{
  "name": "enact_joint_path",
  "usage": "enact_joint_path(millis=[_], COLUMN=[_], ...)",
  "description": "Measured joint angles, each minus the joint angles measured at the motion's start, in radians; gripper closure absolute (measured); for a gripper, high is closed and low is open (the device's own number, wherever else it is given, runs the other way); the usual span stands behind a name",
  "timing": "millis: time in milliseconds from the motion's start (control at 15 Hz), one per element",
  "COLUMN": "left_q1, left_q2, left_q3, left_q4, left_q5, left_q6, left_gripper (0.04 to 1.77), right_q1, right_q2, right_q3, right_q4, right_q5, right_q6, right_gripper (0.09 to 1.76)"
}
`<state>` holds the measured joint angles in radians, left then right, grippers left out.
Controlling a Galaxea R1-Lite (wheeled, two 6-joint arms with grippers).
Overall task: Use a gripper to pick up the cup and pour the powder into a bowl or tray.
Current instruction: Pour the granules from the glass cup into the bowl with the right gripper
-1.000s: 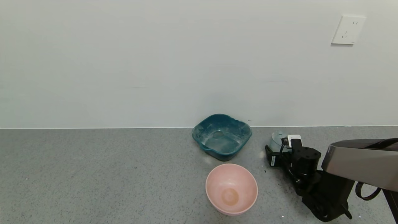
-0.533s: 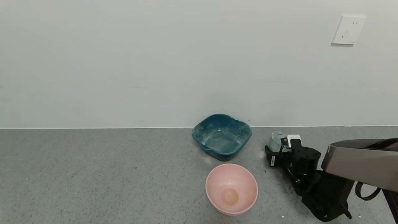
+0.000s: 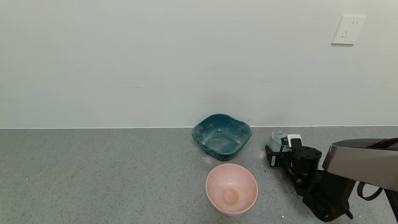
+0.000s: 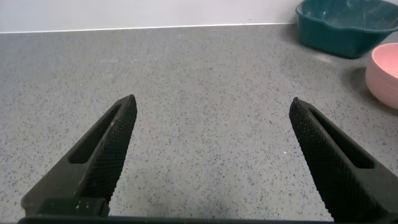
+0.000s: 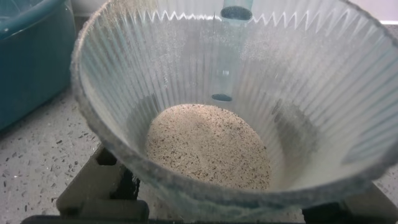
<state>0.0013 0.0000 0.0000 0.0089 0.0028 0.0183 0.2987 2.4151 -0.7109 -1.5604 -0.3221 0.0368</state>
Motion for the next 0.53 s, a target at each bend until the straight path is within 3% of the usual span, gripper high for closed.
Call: enact_joint_path(millis=[200,533], left_q1=[0.0,0.0], left_q2=[0.0,0.0], left_q3=[0.0,0.0], left_q4=[0.0,0.0], left_q5=[0.0,0.0], left_q6=[0.0,0.0], left_gripper=[0.05,0.05], right_q1=[0.0,-0.014], right_q2=[-0.014,-0.117], right_q3=[0.002,-0.003], right_q4=[0.007,0.153], right_q5=[0.0,0.034], right_q6=[-0.002,-0.022], right_gripper=[0.47,0.47])
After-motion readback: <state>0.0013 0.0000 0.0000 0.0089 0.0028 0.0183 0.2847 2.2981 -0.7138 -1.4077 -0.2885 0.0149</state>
